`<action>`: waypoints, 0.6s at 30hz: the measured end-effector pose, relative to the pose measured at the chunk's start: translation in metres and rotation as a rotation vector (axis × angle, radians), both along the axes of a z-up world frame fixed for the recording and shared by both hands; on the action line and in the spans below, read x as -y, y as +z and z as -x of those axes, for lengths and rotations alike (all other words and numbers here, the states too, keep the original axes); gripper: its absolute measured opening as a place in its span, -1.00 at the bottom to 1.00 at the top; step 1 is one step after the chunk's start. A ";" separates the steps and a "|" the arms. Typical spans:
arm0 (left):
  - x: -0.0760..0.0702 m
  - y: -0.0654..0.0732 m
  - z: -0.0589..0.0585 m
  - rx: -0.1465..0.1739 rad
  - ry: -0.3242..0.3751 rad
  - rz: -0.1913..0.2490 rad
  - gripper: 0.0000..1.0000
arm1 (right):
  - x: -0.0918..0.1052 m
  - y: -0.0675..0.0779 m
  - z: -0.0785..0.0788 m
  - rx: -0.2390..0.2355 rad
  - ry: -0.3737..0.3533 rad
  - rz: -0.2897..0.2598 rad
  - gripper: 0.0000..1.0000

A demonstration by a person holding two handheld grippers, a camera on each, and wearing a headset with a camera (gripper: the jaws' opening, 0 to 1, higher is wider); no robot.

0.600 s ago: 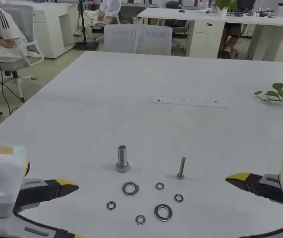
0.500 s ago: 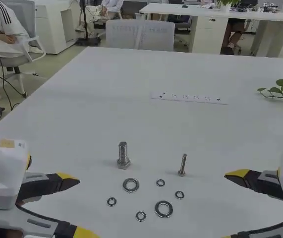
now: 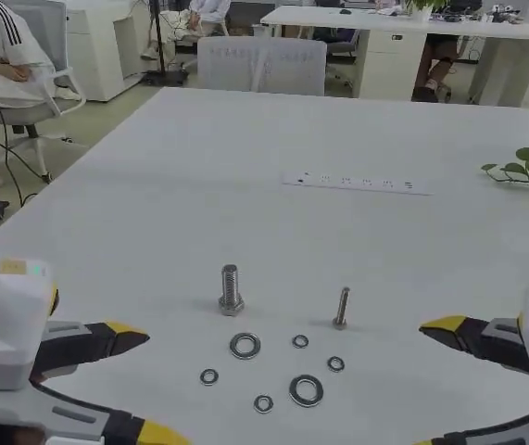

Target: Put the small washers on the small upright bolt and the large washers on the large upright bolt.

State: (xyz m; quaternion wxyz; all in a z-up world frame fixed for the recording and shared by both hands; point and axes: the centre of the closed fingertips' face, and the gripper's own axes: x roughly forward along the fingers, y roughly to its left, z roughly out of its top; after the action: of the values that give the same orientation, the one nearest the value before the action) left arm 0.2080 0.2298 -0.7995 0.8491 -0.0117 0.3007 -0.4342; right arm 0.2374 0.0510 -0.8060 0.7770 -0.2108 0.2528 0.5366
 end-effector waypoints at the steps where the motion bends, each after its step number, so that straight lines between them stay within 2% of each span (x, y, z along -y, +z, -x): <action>1: 0.000 0.000 0.000 -0.002 0.001 0.000 0.97 | 0.000 0.000 0.000 -0.001 0.001 0.000 0.81; 18: 0.002 -0.001 -0.001 -0.005 0.001 -0.005 0.96 | 0.001 0.000 -0.001 -0.003 0.002 0.002 0.80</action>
State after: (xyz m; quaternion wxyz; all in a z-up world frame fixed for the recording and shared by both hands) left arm 0.2087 0.2282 -0.8004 0.8486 -0.0107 0.3039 -0.4328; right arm 0.2380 0.0497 -0.8065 0.7758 -0.2109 0.2543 0.5376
